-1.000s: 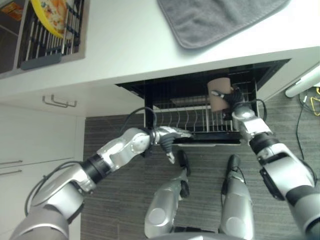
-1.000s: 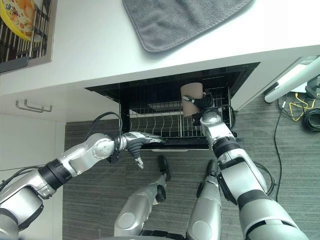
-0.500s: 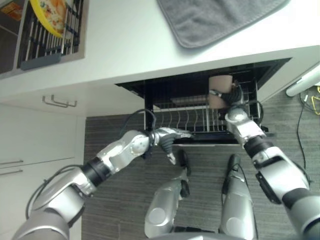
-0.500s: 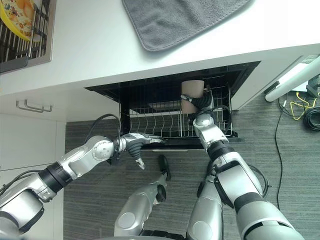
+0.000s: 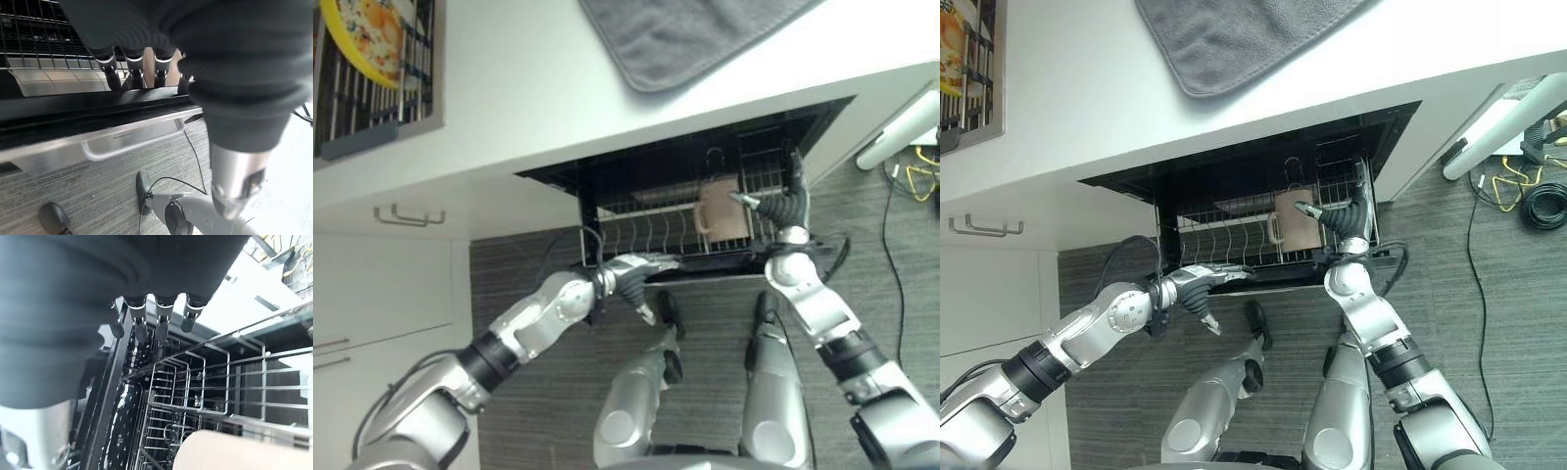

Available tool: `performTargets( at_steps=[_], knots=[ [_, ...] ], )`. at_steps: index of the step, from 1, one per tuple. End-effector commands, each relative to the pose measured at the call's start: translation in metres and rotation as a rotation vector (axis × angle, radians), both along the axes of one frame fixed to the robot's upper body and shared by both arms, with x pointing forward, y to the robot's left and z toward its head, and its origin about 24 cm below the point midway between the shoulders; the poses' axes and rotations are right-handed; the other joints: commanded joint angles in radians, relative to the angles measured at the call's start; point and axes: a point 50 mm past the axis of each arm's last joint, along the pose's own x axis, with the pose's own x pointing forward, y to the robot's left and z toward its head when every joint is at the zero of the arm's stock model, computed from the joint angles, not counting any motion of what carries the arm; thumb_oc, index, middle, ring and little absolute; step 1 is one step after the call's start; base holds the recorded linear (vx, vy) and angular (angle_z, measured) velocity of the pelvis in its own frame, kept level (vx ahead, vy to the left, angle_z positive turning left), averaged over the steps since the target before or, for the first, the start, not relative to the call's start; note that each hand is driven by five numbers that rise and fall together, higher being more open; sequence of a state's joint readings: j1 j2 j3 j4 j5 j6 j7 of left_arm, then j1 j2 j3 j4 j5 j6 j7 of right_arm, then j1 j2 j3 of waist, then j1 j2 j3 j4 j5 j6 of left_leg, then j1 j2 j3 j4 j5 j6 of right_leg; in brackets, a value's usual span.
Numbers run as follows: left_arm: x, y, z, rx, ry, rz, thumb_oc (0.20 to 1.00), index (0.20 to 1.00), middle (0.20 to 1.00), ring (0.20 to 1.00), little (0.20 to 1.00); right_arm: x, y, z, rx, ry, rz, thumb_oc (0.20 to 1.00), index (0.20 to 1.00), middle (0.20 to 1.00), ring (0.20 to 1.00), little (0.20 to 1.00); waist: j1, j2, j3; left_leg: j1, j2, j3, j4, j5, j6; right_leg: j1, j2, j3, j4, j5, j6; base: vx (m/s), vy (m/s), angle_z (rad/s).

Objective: Place the dishes in the dishwasher.

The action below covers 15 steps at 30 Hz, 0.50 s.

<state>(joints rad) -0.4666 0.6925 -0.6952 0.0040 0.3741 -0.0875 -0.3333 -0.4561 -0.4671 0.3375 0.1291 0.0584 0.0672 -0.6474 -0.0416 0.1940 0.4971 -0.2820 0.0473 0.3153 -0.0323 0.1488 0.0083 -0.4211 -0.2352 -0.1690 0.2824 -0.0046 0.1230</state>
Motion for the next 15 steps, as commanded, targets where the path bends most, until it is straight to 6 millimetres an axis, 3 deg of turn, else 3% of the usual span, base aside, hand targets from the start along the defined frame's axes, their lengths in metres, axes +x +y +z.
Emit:
performTargets(
  at_steps=[1, 13, 15],
  knots=[
    [-0.015, 0.005, -0.035, 0.120, 0.102, 0.007, 1.000, 1.000, 1.000, 1.000, 1.000, -0.009, 0.018, 0.048, 0.066, -0.252, 0.118, 1.000, 1.000, 1.000, 1.000, 1.000, -0.015, -0.055, 0.023, 0.003, 0.034, -0.025, 0.167, -0.165, -0.041, 0.064, -0.028, -0.027, -0.048, -0.008, 0.042, 0.00, -0.040, 0.02],
    [-0.016, 0.033, -0.046, 0.070, 0.133, 0.177, 1.000, 1.000, 1.000, 1.000, 1.000, -0.053, 0.013, 0.042, 0.034, -0.273, 0.392, 1.000, 1.000, 1.000, 1.000, 1.000, -0.061, -0.108, 0.021, 0.223, 0.057, -0.007, 0.095, -0.179, -0.043, 0.285, -0.005, -0.043, -0.111, -0.027, 0.045, 0.02, -0.038, -0.01],
    [-0.019, 0.039, -0.048, 0.031, 0.137, 0.223, 1.000, 1.000, 1.000, 1.000, 1.000, -0.060, 0.009, 0.039, 0.024, -0.270, 0.421, 1.000, 1.000, 1.000, 1.000, 1.000, -0.068, -0.114, -0.008, 0.255, 0.064, 0.001, 0.073, -0.170, -0.045, 0.319, 0.000, -0.048, -0.134, -0.021, 0.044, 0.08, -0.031, 0.00]
  ],
)
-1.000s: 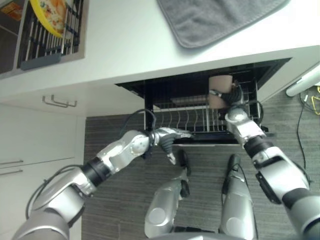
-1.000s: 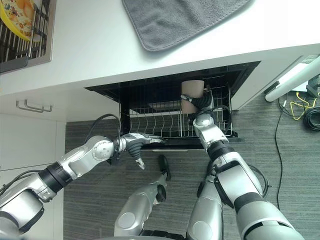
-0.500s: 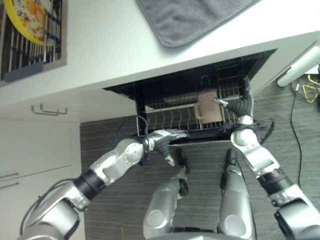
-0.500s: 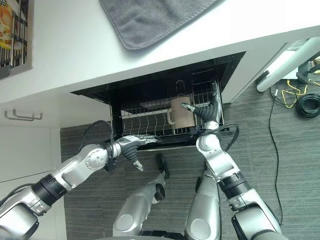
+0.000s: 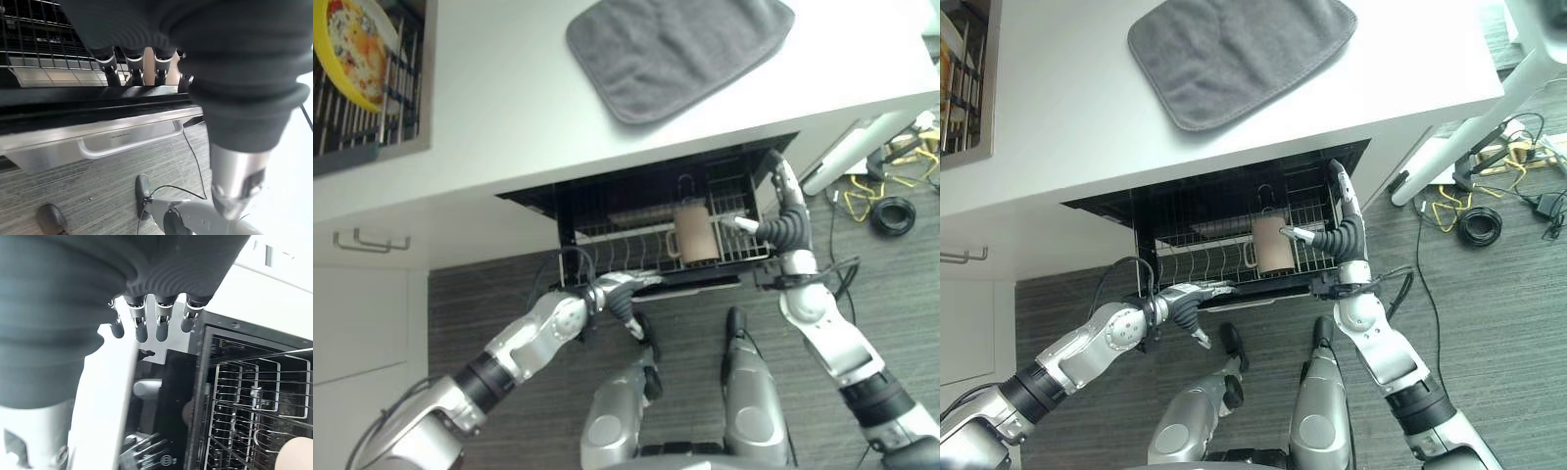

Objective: Place the dishes in the dishwasher.

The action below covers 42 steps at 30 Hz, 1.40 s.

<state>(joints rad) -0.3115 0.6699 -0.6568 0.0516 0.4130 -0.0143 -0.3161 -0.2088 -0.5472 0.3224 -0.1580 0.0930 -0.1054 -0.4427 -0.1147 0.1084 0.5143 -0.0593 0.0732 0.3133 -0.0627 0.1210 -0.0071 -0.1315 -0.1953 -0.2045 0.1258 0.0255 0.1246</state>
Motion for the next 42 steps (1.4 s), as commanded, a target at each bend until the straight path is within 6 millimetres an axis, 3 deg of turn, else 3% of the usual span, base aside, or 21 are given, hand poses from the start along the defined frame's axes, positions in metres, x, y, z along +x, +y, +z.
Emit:
performTargets(
  at_steps=[1, 3, 6, 11, 13, 16, 19, 22, 25, 26, 42],
  knots=[
    [-0.005, 0.018, -0.005, -0.014, -0.006, 0.079, 1.000, 1.000, 1.000, 1.000, 1.000, -0.013, -0.001, 0.039, 0.045, -0.204, 0.115, 1.000, 1.000, 1.000, 1.000, 1.000, 0.003, -0.030, -0.039, 0.046, 0.040, 0.005, 0.094, -0.140, -0.031, 0.042, -0.038, -0.015, 0.014, -0.051, 0.043, 0.11, -0.031, -0.03],
    [-0.009, 0.031, 0.003, -0.141, -0.077, 0.194, 1.000, 1.000, 1.000, 1.000, 1.000, -0.024, -0.012, 0.031, 0.055, -0.156, 0.121, 1.000, 1.000, 1.000, 1.000, 1.000, -0.002, -0.034, -0.106, 0.107, 0.044, 0.015, 0.056, -0.135, -0.035, 0.100, -0.027, -0.026, -0.014, -0.059, 0.042, 0.18, -0.037, -0.01],
    [-0.013, 0.043, 0.010, -0.222, -0.148, 0.264, 1.000, 1.000, 1.000, 1.000, 1.000, -0.030, -0.019, 0.023, 0.070, -0.116, 0.128, 1.000, 1.000, 1.000, 1.000, 1.000, -0.003, -0.039, -0.153, 0.140, 0.045, 0.023, 0.036, -0.134, -0.034, 0.134, -0.019, -0.031, -0.033, -0.059, 0.041, 0.15, -0.037, 0.10],
    [-0.024, 0.064, 0.054, -0.636, -0.413, 0.362, 1.000, 1.000, 1.000, 1.000, 1.000, -0.044, -0.017, 0.019, 0.106, -0.127, 0.263, 1.000, 1.000, 1.000, 1.000, 1.000, 0.030, -0.058, -0.260, 0.213, 0.040, 0.016, -0.013, -0.132, -0.033, 0.224, 0.002, -0.056, -0.093, -0.054, 0.034, 0.09, -0.060, 0.01],
    [-0.026, 0.067, 0.062, -0.761, -0.420, 0.372, 1.000, 1.000, 1.000, 1.000, 1.000, -0.045, -0.015, 0.018, 0.089, -0.127, 0.302, 1.000, 1.000, 1.000, 1.000, 1.000, 0.040, -0.064, -0.278, 0.220, 0.041, 0.007, -0.017, -0.136, -0.033, 0.240, 0.004, -0.064, -0.103, -0.053, 0.032, 0.03, -0.079, 0.08],
    [-0.030, 0.071, 0.077, -1.224, -0.334, 0.372, 1.000, 1.000, 1.000, 1.000, 1.000, -0.044, -0.004, 0.018, 0.066, -0.122, 0.422, 1.000, 1.000, 1.000, 1.000, 1.000, 0.078, -0.085, -0.317, 0.232, 0.042, -0.027, -0.025, -0.144, -0.035, 0.278, 0.010, -0.093, -0.123, -0.055, 0.021, 0.03, -0.131, 0.15],
    [-0.030, 0.065, 0.082, -1.425, -0.340, 0.322, 1.000, 1.000, 1.000, 1.000, 1.000, -0.036, 0.000, 0.019, 0.117, -0.130, 0.433, 1.000, 1.000, 1.000, 1.000, 1.000, 0.102, -0.104, -0.340, 0.239, 0.043, -0.051, -0.025, -0.152, -0.037, 0.302, 0.017, -0.110, -0.139, -0.055, 0.010, 0.04, -0.141, 0.25],
    [-0.025, 0.056, 0.094, -1.432, -0.486, 0.301, 1.000, 1.000, 1.000, 1.000, 1.000, -0.026, 0.002, 0.022, 0.206, -0.154, 0.436, 1.000, 1.000, 1.000, 1.000, 1.000, 0.111, -0.114, -0.358, 0.251, 0.046, -0.064, -0.025, -0.158, -0.041, 0.323, 0.026, -0.114, -0.159, -0.053, 0.000, 0.02, -0.102, 0.19],
    [-0.022, 0.061, 0.103, -1.454, -0.576, 0.310, 1.000, 1.000, 1.000, 1.000, 1.000, -0.021, 0.003, 0.022, 0.250, -0.169, 0.415, 1.000, 1.000, 1.000, 1.000, 1.000, 0.116, -0.113, -0.377, 0.253, 0.048, -0.068, -0.025, -0.156, -0.043, 0.331, 0.031, -0.113, -0.171, -0.050, -0.006, 0.04, -0.048, 0.13],
    [0.005, 0.033, 0.098, -1.486, -0.179, 0.198, 1.000, 1.000, 1.000, 1.000, 1.000, -0.002, -0.028, 0.027, 0.372, -0.174, 0.338, 1.000, 1.000, 1.000, 1.000, 1.000, 0.112, -0.110, -0.386, 0.238, -0.053, -0.058, -0.025, -0.188, -0.010, 0.297, 0.112, -0.100, -0.204, -0.036, -0.031, 0.03, -0.047, 0.00],
    [0.005, 0.037, 0.090, -1.447, -0.146, 0.224, 1.000, 1.000, 1.000, 1.000, 1.000, -0.006, -0.021, 0.022, 0.294, -0.136, 0.389, 1.000, 1.000, 1.000, 1.000, 1.000, 0.098, -0.115, -0.402, 0.259, -0.063, -0.056, -0.005, -0.192, -0.015, 0.317, 0.146, -0.060, -0.211, -0.053, -0.048, 0.01, -0.031, -0.04]
  ],
)
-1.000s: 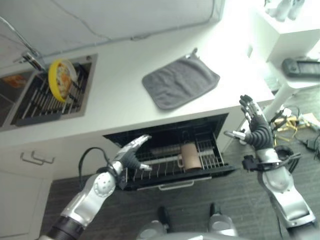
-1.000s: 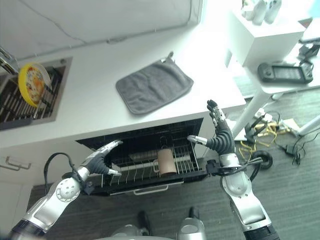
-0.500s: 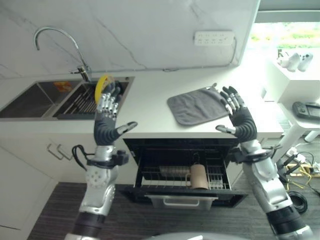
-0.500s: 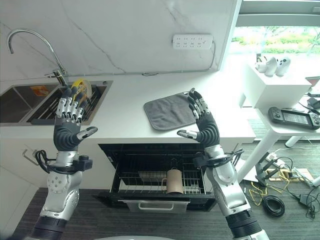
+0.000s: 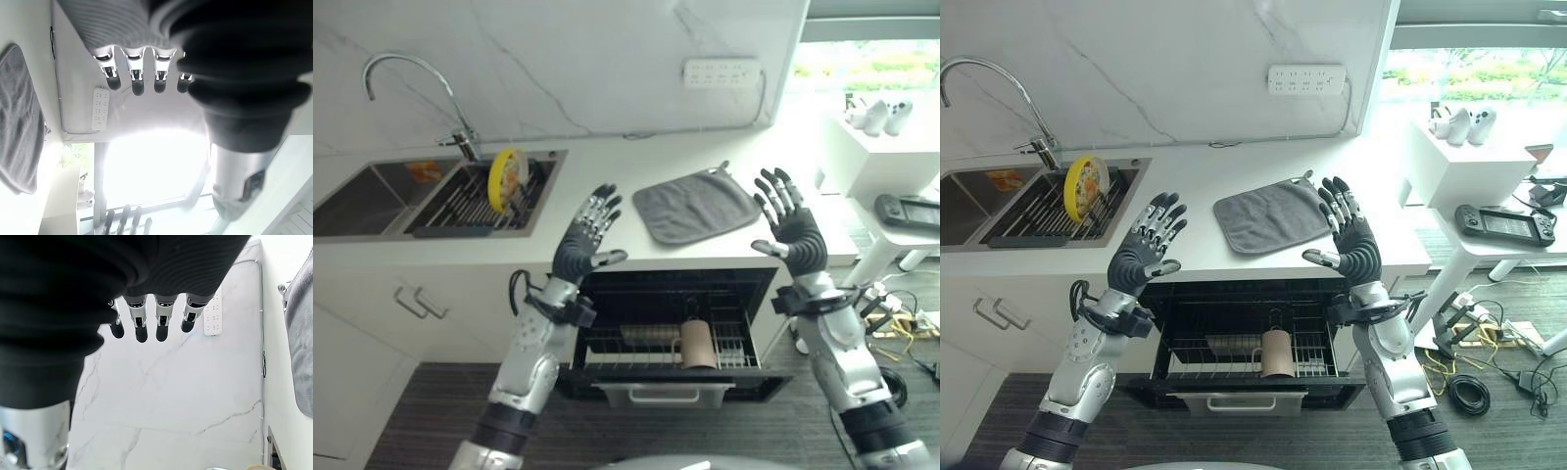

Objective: Place the dishes in the dishwasher.

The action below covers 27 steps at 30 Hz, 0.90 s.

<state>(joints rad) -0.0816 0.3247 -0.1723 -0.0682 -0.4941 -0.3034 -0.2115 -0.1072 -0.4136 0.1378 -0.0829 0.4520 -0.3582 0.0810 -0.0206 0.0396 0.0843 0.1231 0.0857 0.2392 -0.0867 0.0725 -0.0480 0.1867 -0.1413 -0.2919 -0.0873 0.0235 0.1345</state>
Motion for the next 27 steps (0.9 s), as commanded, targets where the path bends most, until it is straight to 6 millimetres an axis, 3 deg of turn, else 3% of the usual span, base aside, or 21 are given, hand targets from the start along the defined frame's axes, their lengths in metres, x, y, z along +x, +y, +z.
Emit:
performTargets(
  at_steps=[1, 4, 7, 10, 12, 13, 14, 15, 17, 19, 20, 21, 24, 25, 27],
  knots=[
    [0.013, 0.013, 0.028, 0.007, -0.125, 0.037, 1.000, 1.000, 1.000, 1.000, 1.000, 0.005, -0.009, 0.030, -0.005, -0.140, -0.009, 1.000, 1.000, 1.000, 1.000, 1.000, -0.001, -0.056, 0.036, 0.050, -0.078, 0.045, 0.118, -0.172, 0.027, -0.001, 0.081, 0.024, 0.024, -0.057, -0.065, 0.02, 0.042, -0.01],
    [0.014, 0.011, 0.030, 0.018, -0.136, 0.030, 1.000, 1.000, 1.000, 1.000, 1.000, 0.003, -0.017, 0.036, 0.009, -0.169, -0.016, 1.000, 1.000, 1.000, 1.000, 1.000, -0.009, -0.068, 0.061, -0.025, -0.040, 0.081, 0.285, -0.199, 0.033, -0.027, 0.055, 0.001, 0.141, -0.100, -0.077, -0.06, 0.120, 0.14],
    [0.019, 0.009, 0.039, 0.006, -0.175, 0.035, 1.000, 1.000, 1.000, 1.000, 1.000, 0.008, -0.015, 0.051, 0.028, -0.219, -0.013, 1.000, 1.000, 1.000, 1.000, 1.000, -0.015, -0.057, 0.103, -0.059, 0.041, 0.037, 0.329, -0.180, 0.022, -0.113, 0.035, 0.019, 0.312, -0.172, -0.097, -0.13, 0.335, 0.21],
    [0.019, 0.006, 0.040, 0.015, -0.184, 0.037, 1.000, 1.000, 1.000, 1.000, 1.000, 0.011, -0.015, 0.057, 0.011, -0.237, -0.013, 1.000, 1.000, 1.000, 1.000, 1.000, -0.021, -0.032, 0.117, -0.048, 0.156, -0.031, 0.243, -0.052, -0.029, -0.150, 0.016, 0.053, 0.395, -0.225, -0.101, 0.01, 0.523, 0.03],
    [0.018, 0.006, 0.041, 0.031, -0.190, 0.042, 1.000, 1.000, 1.000, 1.000, 1.000, 0.010, -0.018, 0.061, -0.003, -0.241, -0.020, 1.000, 1.000, 1.000, 1.000, 1.000, -0.026, -0.024, 0.120, -0.042, 0.197, -0.046, 0.204, -0.001, -0.046, -0.163, -0.004, 0.063, 0.421, -0.241, -0.097, 0.01, 0.584, -0.05],
    [0.016, 0.007, 0.041, 0.035, -0.192, 0.037, 1.000, 1.000, 1.000, 1.000, 1.000, 0.009, -0.024, 0.064, -0.019, -0.244, -0.038, 1.000, 1.000, 1.000, 1.000, 1.000, -0.033, -0.012, 0.121, -0.035, 0.234, -0.055, 0.167, 0.035, -0.062, -0.178, -0.039, 0.068, 0.440, -0.245, -0.087, 0.00, 0.668, -0.07],
    [0.015, 0.007, 0.041, 0.036, -0.191, 0.033, 1.000, 1.000, 1.000, 1.000, 1.000, 0.008, -0.026, 0.065, -0.020, -0.243, -0.045, 1.000, 1.000, 1.000, 1.000, 1.000, -0.036, -0.007, 0.122, -0.030, 0.239, -0.052, 0.151, 0.045, -0.068, -0.180, -0.059, 0.068, 0.447, -0.245, -0.078, 0.03, 0.946, -0.01],
    [0.013, 0.006, 0.039, 0.039, -0.192, 0.019, 1.000, 1.000, 1.000, 1.000, 1.000, 0.007, -0.031, 0.066, -0.010, -0.253, -0.060, 1.000, 1.000, 1.000, 1.000, 1.000, -0.045, 0.009, 0.120, -0.013, 0.222, -0.036, 0.116, 0.014, -0.074, -0.175, -0.114, 0.066, 0.440, -0.224, -0.039, 0.06, 0.802, 0.20],
    [0.011, 0.006, 0.037, 0.085, -0.210, 0.017, 1.000, 1.000, 1.000, 1.000, 1.000, 0.004, -0.036, 0.063, 0.010, -0.263, -0.091, 1.000, 1.000, 1.000, 1.000, 1.000, -0.044, 0.016, 0.117, 0.001, 0.179, -0.035, 0.104, -0.037, -0.071, -0.155, -0.187, 0.068, 0.410, -0.176, 0.005, 0.06, 0.751, 0.22],
    [0.012, 0.003, 0.039, 0.234, -0.246, 0.076, 1.000, 1.000, 1.000, 1.000, 1.000, 0.001, -0.039, 0.057, 0.051, -0.255, -0.110, 1.000, 1.000, 1.000, 1.000, 1.000, -0.033, 0.013, 0.121, -0.012, 0.097, -0.070, 0.144, -0.099, -0.047, -0.130, -0.263, 0.067, 0.359, -0.057, 0.033, 0.02, 0.621, 0.07],
    [0.012, 0.009, 0.039, 0.298, -0.249, 0.119, 1.000, 1.000, 1.000, 1.000, 1.000, 0.002, -0.038, 0.051, 0.065, -0.231, -0.093, 1.000, 1.000, 1.000, 1.000, 1.000, -0.016, 0.015, 0.117, 0.000, 0.063, -0.035, 0.148, -0.124, -0.024, -0.129, -0.293, 0.009, 0.347, 0.000, 0.030, -0.01, 0.635, -0.04],
    [0.010, 0.016, 0.041, 0.307, -0.253, 0.143, 1.000, 1.000, 1.000, 1.000, 1.000, 0.002, -0.035, 0.050, 0.056, -0.224, -0.082, 1.000, 1.000, 1.000, 1.000, 1.000, 0.004, 0.020, 0.113, 0.018, 0.050, 0.002, 0.132, -0.128, -0.013, -0.122, -0.300, -0.042, 0.359, 0.010, 0.032, -0.04, 0.593, -0.28],
    [0.008, 0.037, 0.048, 0.329, -0.270, 0.201, 1.000, 1.000, 1.000, 1.000, 1.000, 0.002, -0.023, 0.047, 0.043, -0.217, -0.059, 1.000, 1.000, 1.000, 1.000, 1.000, 0.039, 0.039, 0.099, 0.041, 0.005, 0.016, 0.091, -0.147, 0.023, -0.134, -0.194, -0.087, 0.434, -0.079, 0.017, -0.01, 0.343, -0.63],
    [0.009, 0.043, 0.051, 0.329, -0.277, 0.211, 1.000, 1.000, 1.000, 1.000, 1.000, 0.002, -0.019, 0.047, 0.055, -0.217, -0.058, 1.000, 1.000, 1.000, 1.000, 1.000, 0.054, 0.036, 0.093, 0.053, -0.015, 0.055, 0.070, -0.151, 0.040, -0.138, -0.171, -0.145, 0.465, -0.079, 0.013, 0.00, 0.249, -0.32],
    [0.010, 0.045, 0.053, 0.333, -0.288, 0.212, 1.000, 1.000, 1.000, 1.000, 1.000, 0.002, -0.014, 0.046, 0.079, -0.217, -0.058, 1.000, 1.000, 1.000, 1.000, 1.000, 0.061, 0.017, 0.091, 0.055, -0.051, 0.073, 0.048, -0.162, 0.057, -0.140, -0.084, -0.182, 0.437, -0.099, 0.007, -0.03, 0.143, -0.05]
  ],
)
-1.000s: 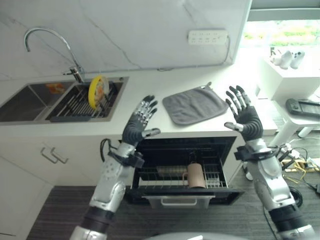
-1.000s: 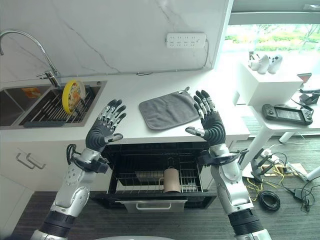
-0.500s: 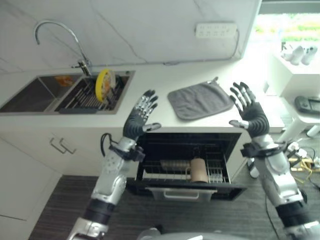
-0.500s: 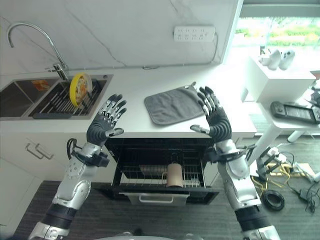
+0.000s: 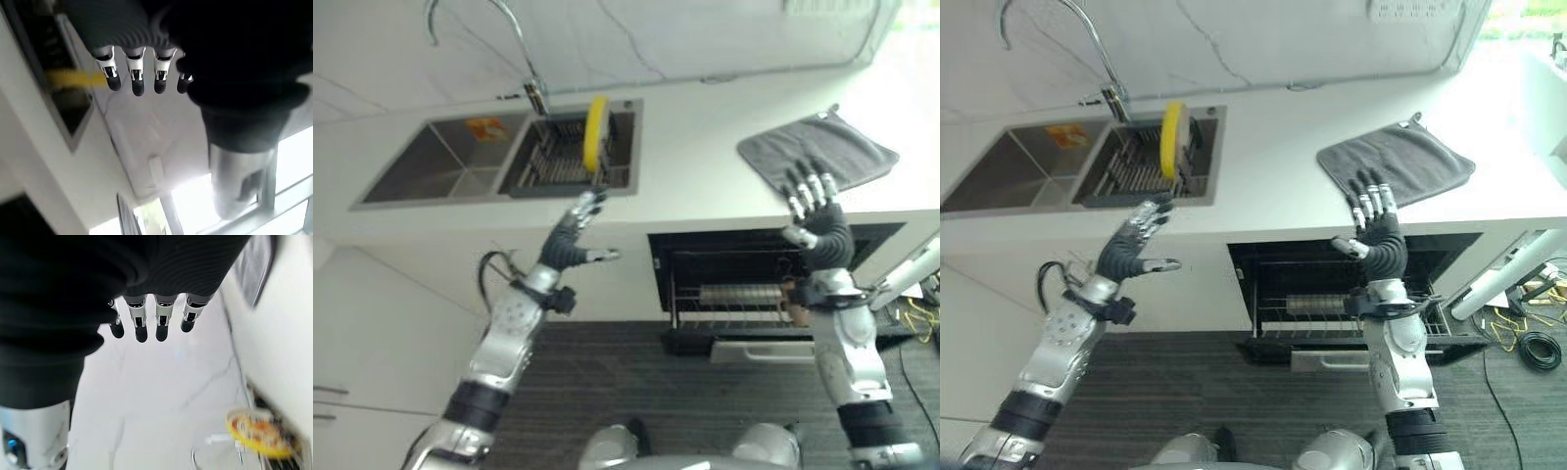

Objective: Place the dishes in the dishwasher.

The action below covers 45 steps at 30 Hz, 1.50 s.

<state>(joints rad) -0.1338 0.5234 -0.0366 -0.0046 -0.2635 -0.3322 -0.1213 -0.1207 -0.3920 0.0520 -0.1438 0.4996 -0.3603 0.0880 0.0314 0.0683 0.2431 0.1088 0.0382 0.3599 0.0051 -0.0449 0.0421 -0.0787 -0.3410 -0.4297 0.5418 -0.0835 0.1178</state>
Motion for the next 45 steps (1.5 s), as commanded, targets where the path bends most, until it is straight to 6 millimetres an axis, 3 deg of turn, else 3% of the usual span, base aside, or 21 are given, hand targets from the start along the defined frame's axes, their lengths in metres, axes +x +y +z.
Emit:
performTargets(
  at_steps=[1, 2, 4, 10, 12, 14, 18, 19, 24, 31, 33, 34, 35, 36, 37, 38, 39, 40, 41, 43, 45],
  knots=[
    [-0.002, -0.015, 0.028, 0.003, -0.168, -0.078, 1.000, 1.000, 1.000, 1.000, 1.000, 0.005, -0.002, 0.023, 0.004, -0.119, -0.030, 1.000, 1.000, 1.000, 1.000, 1.000, 0.008, -0.025, -0.068, 0.063, -0.021, -0.057, -0.044, -0.046, -0.030, 0.133, 0.179, -0.034, -0.234, -0.004, 0.016, 0.02, 0.011, -0.13],
    [-0.001, -0.019, 0.026, 0.038, -0.164, -0.076, 1.000, 1.000, 1.000, 1.000, 1.000, 0.005, 0.000, 0.022, 0.007, -0.122, -0.030, 1.000, 1.000, 1.000, 1.000, 1.000, 0.003, -0.040, -0.067, 0.056, -0.045, -0.079, -0.038, -0.052, -0.028, 0.137, 0.241, -0.005, -0.283, -0.006, 0.008, 0.00, 0.000, 0.00],
    [-0.003, -0.027, 0.020, 0.033, -0.146, -0.109, 1.000, 1.000, 1.000, 1.000, 1.000, 0.003, -0.004, 0.022, 0.012, -0.122, -0.035, 1.000, 1.000, 1.000, 1.000, 1.000, -0.018, -0.059, -0.061, 0.018, -0.071, -0.133, 0.011, -0.049, -0.026, 0.160, 0.313, 0.069, -0.389, -0.023, -0.048, 0.02, -0.049, 0.31],
    [-0.009, -0.026, 0.008, -0.012, -0.103, -0.109, 1.000, 1.000, 1.000, 1.000, 1.000, 0.002, -0.011, 0.015, 0.021, -0.097, -0.015, 1.000, 1.000, 1.000, 1.000, 1.000, -0.031, -0.065, -0.095, 0.029, -0.054, -0.088, 0.005, -0.040, -0.053, 0.217, 0.310, 0.093, -0.531, 0.011, -0.055, 0.06, -0.059, 0.20],
    [-0.010, -0.023, 0.007, -0.052, -0.092, -0.110, 1.000, 1.000, 1.000, 1.000, 1.000, 0.001, -0.014, 0.014, 0.018, -0.090, -0.015, 1.000, 1.000, 1.000, 1.000, 1.000, -0.030, -0.081, -0.093, -0.013, -0.051, -0.070, 0.122, -0.080, -0.063, 0.231, 0.298, 0.101, -0.557, 0.023, -0.065, 0.02, -0.086, 0.02],
    [-0.009, -0.025, 0.006, -0.048, -0.087, -0.119, 1.000, 1.000, 1.000, 1.000, 1.000, 0.002, -0.017, 0.013, 0.033, -0.084, -0.018, 1.000, 1.000, 1.000, 1.000, 1.000, -0.025, -0.088, -0.084, -0.058, -0.038, -0.086, 0.203, -0.082, -0.072, 0.234, 0.293, 0.112, -0.557, 0.029, -0.071, 0.00, -0.027, 0.01],
    [-0.010, -0.027, 0.004, -0.066, -0.064, -0.133, 1.000, 1.000, 1.000, 1.000, 1.000, 0.003, -0.012, 0.012, 0.027, -0.084, -0.021, 1.000, 1.000, 1.000, 1.000, 1.000, -0.027, -0.077, -0.079, -0.064, 0.016, -0.080, 0.114, -0.020, -0.090, 0.233, 0.292, 0.119, -0.549, 0.022, -0.070, 0.06, 0.076, 0.02],
    [-0.010, -0.026, 0.003, -0.079, -0.057, -0.133, 1.000, 1.000, 1.000, 1.000, 1.000, 0.003, -0.009, 0.012, 0.019, -0.082, -0.026, 1.000, 1.000, 1.000, 1.000, 1.000, -0.029, -0.068, -0.081, -0.058, 0.048, -0.081, 0.043, 0.035, -0.109, 0.242, 0.292, 0.119, -0.552, 0.016, -0.068, 0.13, 0.176, 0.05],
    [-0.012, -0.026, 0.003, -0.094, -0.058, -0.144, 1.000, 1.000, 1.000, 1.000, 1.000, 0.001, -0.010, 0.012, 0.013, -0.083, -0.043, 1.000, 1.000, 1.000, 1.000, 1.000, -0.031, -0.052, -0.083, -0.060, 0.145, -0.115, -0.075, 0.178, -0.162, 0.257, 0.277, 0.128, -0.542, -0.006, -0.065, 0.12, 0.179, 0.00],
    [-0.013, -0.020, 0.004, -0.094, -0.053, -0.156, 1.000, 1.000, 1.000, 1.000, 1.000, -0.001, -0.011, 0.018, -0.007, -0.109, -0.040, 1.000, 1.000, 1.000, 1.000, 1.000, -0.041, -0.030, -0.078, -0.051, 0.225, -0.243, -0.090, 0.238, -0.180, 0.237, 0.234, 0.208, -0.433, -0.062, -0.061, 0.19, 0.338, -0.42],
    [-0.013, -0.020, 0.006, -0.082, -0.063, -0.170, 1.000, 1.000, 1.000, 1.000, 1.000, 0.001, -0.008, 0.022, -0.011, -0.115, -0.034, 1.000, 1.000, 1.000, 1.000, 1.000, -0.039, -0.010, -0.072, -0.035, 0.205, -0.312, -0.091, 0.185, -0.172, 0.223, 0.196, 0.255, -0.388, -0.077, -0.038, 0.22, 0.652, -0.62],
    [-0.012, -0.021, 0.006, -0.079, -0.064, -0.175, 1.000, 1.000, 1.000, 1.000, 1.000, 0.002, -0.006, 0.022, -0.009, -0.115, -0.032, 1.000, 1.000, 1.000, 1.000, 1.000, -0.041, -0.001, -0.069, -0.024, 0.188, -0.322, -0.092, 0.154, -0.167, 0.215, 0.176, 0.265, -0.376, -0.076, -0.025, 0.24, 0.946, -0.97],
    [-0.009, -0.025, 0.004, -0.031, -0.043, -0.189, 1.000, 1.000, 1.000, 1.000, 1.000, 0.002, -0.008, 0.019, 0.031, -0.091, -0.050, 1.000, 1.000, 1.000, 1.000, 1.000, -0.062, 0.012, -0.066, 0.002, 0.152, -0.300, -0.084, 0.113, -0.149, 0.207, 0.116, 0.273, -0.376, -0.033, 0.018, 0.15, 0.647, -1.05],
    [-0.009, -0.026, 0.004, -0.029, -0.044, -0.192, 1.000, 1.000, 1.000, 1.000, 1.000, 0.002, -0.009, 0.019, 0.034, -0.089, -0.053, 1.000, 1.000, 1.000, 1.000, 1.000, -0.061, 0.010, -0.065, 0.004, 0.147, -0.298, -0.082, 0.111, -0.146, 0.210, 0.110, 0.274, -0.383, -0.027, 0.022, 0.15, 0.884, -1.14],
    [-0.003, -0.028, 0.005, -0.027, -0.025, -0.190, 1.000, 1.000, 1.000, 1.000, 1.000, 0.000, -0.003, 0.007, 0.056, -0.056, -0.029, 1.000, 1.000, 1.000, 1.000, 1.000, -0.069, 0.013, -0.058, 0.031, 0.075, -0.262, -0.079, 0.067, -0.104, 0.175, 0.019, 0.253, -0.402, 0.124, 0.060, 0.06, 0.498, -0.87],
    [-0.004, -0.028, 0.005, -0.022, -0.024, -0.188, 1.000, 1.000, 1.000, 1.000, 1.000, 0.000, -0.002, 0.006, 0.054, -0.050, -0.027, 1.000, 1.000, 1.000, 1.000, 1.000, -0.066, 0.012, -0.057, 0.034, 0.070, -0.256, -0.079, 0.063, -0.100, 0.172, 0.014, 0.251, -0.403, 0.133, 0.062, -0.01, 0.687, -0.92],
    [-0.011, -0.013, 0.002, -0.006, -0.016, -0.105, 1.000, 1.000, 1.000, 1.000, 1.000, 0.001, 0.008, 0.002, 0.046, -0.031, 0.058, 1.000, 1.000, 1.000, 1.000, 1.000, -0.022, 0.011, -0.047, 0.064, 0.057, -0.120, -0.092, 0.046, -0.084, 0.155, -0.006, 0.061, -0.354, 0.189, 0.079, -0.09, 0.300, -1.00],
    [-0.013, -0.010, 0.001, -0.006, -0.019, -0.097, 1.000, 1.000, 1.000, 1.000, 1.000, 0.001, 0.010, 0.001, 0.051, -0.033, 0.069, 1.000, 1.000, 1.000, 1.000, 1.000, -0.011, 0.014, -0.046, 0.068, 0.057, -0.093, -0.092, 0.040, -0.081, 0.150, 0.010, 0.038, -0.344, 0.167, 0.076, -0.17, 0.380, -1.71],
    [-0.017, -0.004, 0.003, -0.015, -0.026, -0.111, 1.000, 1.000, 1.000, 1.000, 1.000, -0.001, 0.012, 0.000, 0.060, -0.036, 0.060, 1.000, 1.000, 1.000, 1.000, 1.000, -0.005, 0.019, -0.046, 0.062, 0.047, -0.076, -0.092, 0.026, -0.065, 0.124, 0.063, 0.025, -0.287, 0.123, 0.063, -0.13, 0.194, -2.09],
    [-0.018, -0.001, 0.005, -0.019, -0.035, -0.112, 1.000, 1.000, 1.000, 1.000, 1.000, -0.004, 0.014, -0.001, 0.060, -0.041, 0.053, 1.000, 1.000, 1.000, 1.000, 1.000, -0.001, 0.009, -0.049, 0.063, 0.022, -0.069, -0.092, -0.005, -0.044, 0.129, 0.095, 0.019, -0.262, 0.068, 0.061, -0.07, 0.157, -1.53],
    [-0.017, -0.002, 0.006, -0.025, -0.035, -0.109, 1.000, 1.000, 1.000, 1.000, 1.000, -0.003, 0.014, -0.001, 0.062, -0.042, 0.046, 1.000, 1.000, 1.000, 1.000, 1.000, 0.004, -0.002, -0.052, 0.056, 0.006, -0.067, -0.092, -0.011, -0.036, 0.137, 0.101, 0.008, -0.284, 0.075, 0.055, -0.05, 0.026, -0.27]
  ],
)
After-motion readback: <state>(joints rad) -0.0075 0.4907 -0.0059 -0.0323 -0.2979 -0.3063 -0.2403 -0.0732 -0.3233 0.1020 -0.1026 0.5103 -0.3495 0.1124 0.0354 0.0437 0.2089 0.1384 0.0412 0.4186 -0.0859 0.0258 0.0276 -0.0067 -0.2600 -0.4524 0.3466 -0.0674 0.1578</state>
